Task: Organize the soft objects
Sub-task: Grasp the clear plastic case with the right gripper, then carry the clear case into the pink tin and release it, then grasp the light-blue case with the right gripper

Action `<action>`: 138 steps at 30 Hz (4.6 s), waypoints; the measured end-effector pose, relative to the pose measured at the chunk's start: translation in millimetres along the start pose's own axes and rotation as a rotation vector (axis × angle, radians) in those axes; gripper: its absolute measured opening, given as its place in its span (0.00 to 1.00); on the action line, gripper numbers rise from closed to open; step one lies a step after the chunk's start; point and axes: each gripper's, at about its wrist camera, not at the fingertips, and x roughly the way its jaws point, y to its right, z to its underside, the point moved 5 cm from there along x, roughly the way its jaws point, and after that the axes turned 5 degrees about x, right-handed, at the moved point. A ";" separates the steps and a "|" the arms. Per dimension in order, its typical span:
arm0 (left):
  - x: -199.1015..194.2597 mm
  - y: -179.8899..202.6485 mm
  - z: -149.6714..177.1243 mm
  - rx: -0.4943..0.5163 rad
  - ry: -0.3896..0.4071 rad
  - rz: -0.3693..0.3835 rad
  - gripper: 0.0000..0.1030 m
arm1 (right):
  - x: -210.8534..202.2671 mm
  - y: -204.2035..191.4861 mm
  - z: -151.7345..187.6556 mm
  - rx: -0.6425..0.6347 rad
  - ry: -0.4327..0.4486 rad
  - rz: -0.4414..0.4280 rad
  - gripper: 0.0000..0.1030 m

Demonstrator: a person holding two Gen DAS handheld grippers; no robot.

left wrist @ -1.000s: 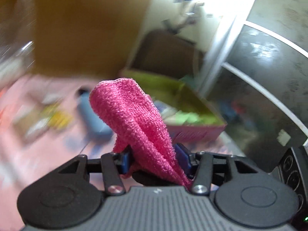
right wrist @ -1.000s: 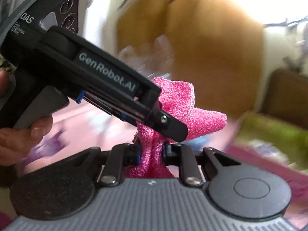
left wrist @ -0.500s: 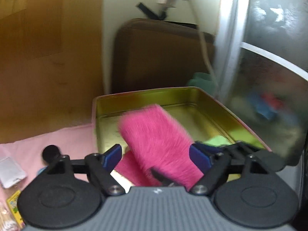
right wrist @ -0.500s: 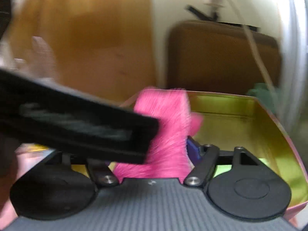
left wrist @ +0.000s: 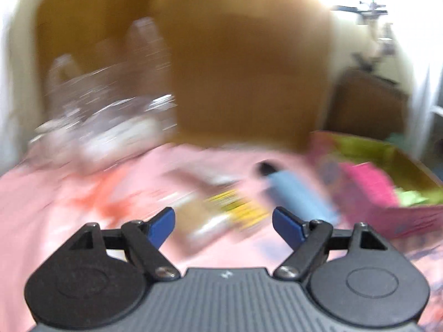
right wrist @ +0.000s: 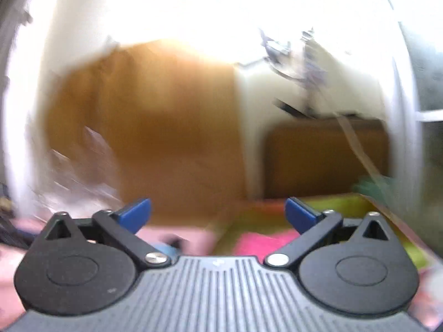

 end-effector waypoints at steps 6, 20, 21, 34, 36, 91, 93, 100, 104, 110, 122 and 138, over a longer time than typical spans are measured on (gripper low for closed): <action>-14.2 -86.8 55.2 -0.094 -0.051 -0.168 0.78 | 56.4 -80.2 45.1 -0.054 -0.297 -0.248 0.86; -7.0 -112.2 58.5 -0.160 0.067 -0.103 0.76 | 257.3 -141.1 118.5 -0.147 -0.788 -0.074 0.90; -7.3 -112.8 59.0 -0.165 0.069 -0.099 0.76 | 267.5 -140.1 124.8 -0.152 -0.804 -0.042 0.88; -11.8 -132.8 63.2 -0.309 0.083 -0.022 0.77 | 165.1 -132.1 61.2 0.075 -0.699 -0.259 0.65; -14.3 -132.2 62.8 -0.307 0.092 -0.009 0.77 | 114.4 -133.3 62.3 -0.015 -0.678 -0.293 0.65; 124.6 225.5 -81.7 0.057 -0.091 0.419 0.71 | 10.4 127.9 13.4 -0.068 -0.241 0.337 0.74; 103.3 196.5 -81.4 0.016 -0.054 0.419 0.71 | -2.9 117.4 13.3 -0.050 -0.215 0.296 0.74; 23.8 71.2 -40.5 -0.072 0.036 0.268 0.72 | -20.3 35.7 13.1 -0.016 -0.215 0.031 0.67; 4.1 11.5 6.7 -0.078 0.002 0.116 0.72 | -3.1 -25.3 30.7 -0.067 -0.312 -0.113 0.61; 3.7 -30.2 49.8 -0.143 -0.031 0.041 0.72 | 56.3 -91.9 71.8 -0.199 -0.441 -0.089 0.62; -5.3 -45.7 61.7 -0.204 0.055 0.098 0.72 | 146.1 -84.4 105.9 -0.255 -0.652 0.135 0.55; -16.1 -7.8 68.0 -0.244 -0.040 0.356 0.90 | -104.2 -62.0 111.5 -0.325 -0.572 -0.169 0.70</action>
